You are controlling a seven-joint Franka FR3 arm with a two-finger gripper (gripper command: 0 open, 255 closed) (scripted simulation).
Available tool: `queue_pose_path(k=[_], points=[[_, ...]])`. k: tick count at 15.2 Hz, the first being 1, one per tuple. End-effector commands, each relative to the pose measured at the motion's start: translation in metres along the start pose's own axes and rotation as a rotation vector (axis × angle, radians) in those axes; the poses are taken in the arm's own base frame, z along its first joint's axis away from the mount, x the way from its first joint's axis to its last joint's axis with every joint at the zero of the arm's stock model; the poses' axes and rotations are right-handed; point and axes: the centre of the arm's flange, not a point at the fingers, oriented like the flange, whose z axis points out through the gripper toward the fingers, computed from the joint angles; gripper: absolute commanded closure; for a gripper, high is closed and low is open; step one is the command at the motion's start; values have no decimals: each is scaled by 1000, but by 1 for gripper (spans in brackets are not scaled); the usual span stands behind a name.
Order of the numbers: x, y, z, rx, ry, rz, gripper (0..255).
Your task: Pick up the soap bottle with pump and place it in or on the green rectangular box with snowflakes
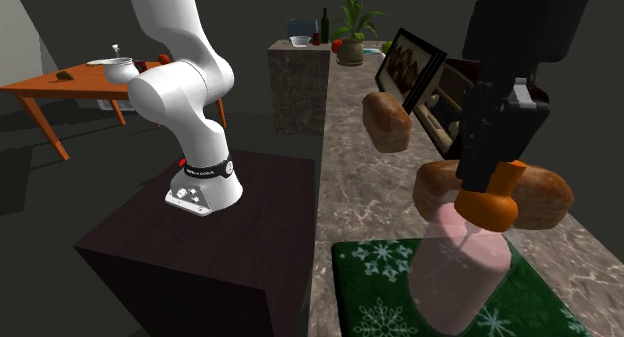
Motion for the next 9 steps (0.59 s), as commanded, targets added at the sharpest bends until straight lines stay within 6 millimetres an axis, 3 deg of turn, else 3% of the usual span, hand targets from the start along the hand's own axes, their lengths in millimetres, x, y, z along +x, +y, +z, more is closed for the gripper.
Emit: queue_pose_path(k=[1, 6, 9], points=[[0, -4, 8, 6, -20, -5, 0], [0, -3, 9, 6, -20, -5, 0], [1, -3, -30, 6, -20, -5, 0]])
